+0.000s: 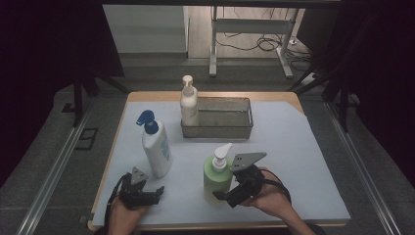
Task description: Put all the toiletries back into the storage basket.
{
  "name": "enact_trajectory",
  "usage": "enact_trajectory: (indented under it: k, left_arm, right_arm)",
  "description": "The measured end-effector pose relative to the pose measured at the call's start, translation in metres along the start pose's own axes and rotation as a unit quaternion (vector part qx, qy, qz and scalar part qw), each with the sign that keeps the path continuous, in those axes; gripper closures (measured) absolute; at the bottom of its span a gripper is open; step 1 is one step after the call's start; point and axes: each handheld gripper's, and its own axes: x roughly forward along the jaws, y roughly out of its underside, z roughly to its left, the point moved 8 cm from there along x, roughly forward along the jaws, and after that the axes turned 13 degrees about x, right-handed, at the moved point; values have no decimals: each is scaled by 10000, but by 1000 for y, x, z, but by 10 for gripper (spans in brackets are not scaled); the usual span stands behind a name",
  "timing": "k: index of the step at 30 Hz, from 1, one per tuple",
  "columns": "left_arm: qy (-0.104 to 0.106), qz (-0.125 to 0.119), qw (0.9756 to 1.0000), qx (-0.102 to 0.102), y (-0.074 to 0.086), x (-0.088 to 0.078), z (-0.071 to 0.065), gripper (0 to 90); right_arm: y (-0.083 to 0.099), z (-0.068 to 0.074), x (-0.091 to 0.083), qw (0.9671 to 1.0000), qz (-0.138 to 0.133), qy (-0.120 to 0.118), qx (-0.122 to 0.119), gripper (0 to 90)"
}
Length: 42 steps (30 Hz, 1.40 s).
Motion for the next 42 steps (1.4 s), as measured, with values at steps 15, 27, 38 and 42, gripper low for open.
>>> enact_trajectory:
  k: [15, 27, 38, 42]
  left_arm:
    - [-1, 11, 10000, 11, 0, 0, 0, 123]
    - [-1, 4, 10000, 3, 0, 0, 0, 123]
    - [0, 3, 10000, 5, 0, 0, 0, 123]
    - [0, 8, 10000, 21, 0, 0, 0, 123]
  right_arm:
    - [-5, 0, 9, 9994, -253, 164, -161, 96]
    - [-5, 1, 10, 9993, -217, 256, -179, 110]
    - [-8, 5, 5, 9986, -93, 456, -233, 115]
    - [-12, 4, 0, 9990, -136, 403, -97, 115]
